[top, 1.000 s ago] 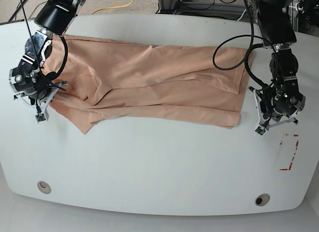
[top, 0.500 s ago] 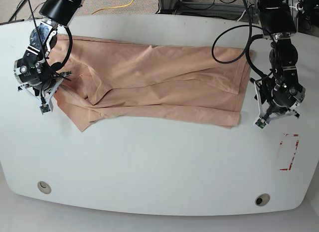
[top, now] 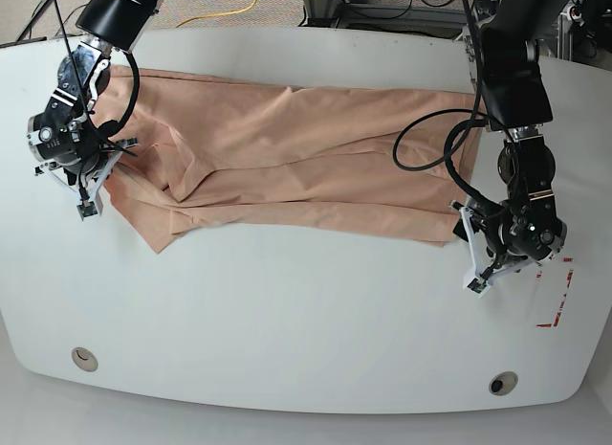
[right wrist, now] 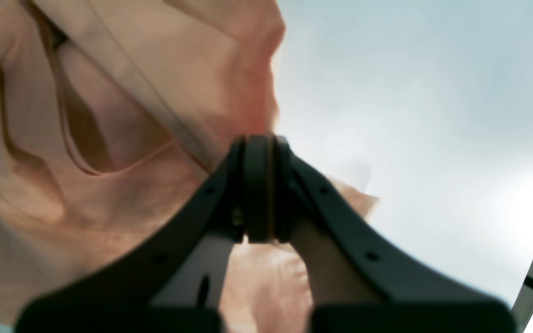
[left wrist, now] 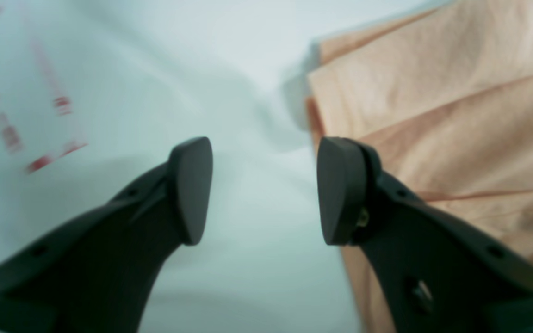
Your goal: Layout the t-shirt on the table in an organized manner, then fold the t-shirt properly
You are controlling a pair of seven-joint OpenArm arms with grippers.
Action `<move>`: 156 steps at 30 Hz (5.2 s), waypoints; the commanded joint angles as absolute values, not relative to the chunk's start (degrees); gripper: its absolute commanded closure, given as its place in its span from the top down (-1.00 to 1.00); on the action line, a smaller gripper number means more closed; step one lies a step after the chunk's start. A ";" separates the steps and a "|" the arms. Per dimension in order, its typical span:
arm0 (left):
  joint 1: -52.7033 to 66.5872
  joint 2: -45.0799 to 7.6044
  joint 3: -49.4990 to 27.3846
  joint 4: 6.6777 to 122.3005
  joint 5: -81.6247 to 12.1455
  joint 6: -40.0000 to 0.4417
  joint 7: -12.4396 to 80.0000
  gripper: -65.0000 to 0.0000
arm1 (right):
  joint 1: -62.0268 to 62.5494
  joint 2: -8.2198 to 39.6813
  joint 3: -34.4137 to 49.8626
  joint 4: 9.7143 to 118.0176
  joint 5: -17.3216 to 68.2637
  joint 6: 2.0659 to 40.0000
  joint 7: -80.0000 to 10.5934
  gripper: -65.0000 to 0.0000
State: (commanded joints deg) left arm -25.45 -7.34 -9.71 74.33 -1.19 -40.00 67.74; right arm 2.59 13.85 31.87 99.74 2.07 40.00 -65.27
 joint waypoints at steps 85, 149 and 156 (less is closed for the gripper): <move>-30.99 -7.08 -9.71 59.21 -1.27 -40.00 56.66 -0.81 | 2.59 13.14 32.04 99.74 2.15 40.00 -65.27 -0.94; -25.89 -8.57 -9.80 71.96 -1.27 -40.00 65.98 0.11 | 3.82 13.05 31.78 99.74 2.15 40.00 -65.27 -0.94; -26.15 -8.57 -9.80 65.89 -1.27 -40.00 62.37 0.11 | 3.82 13.05 31.87 99.74 2.15 40.00 -65.27 -0.94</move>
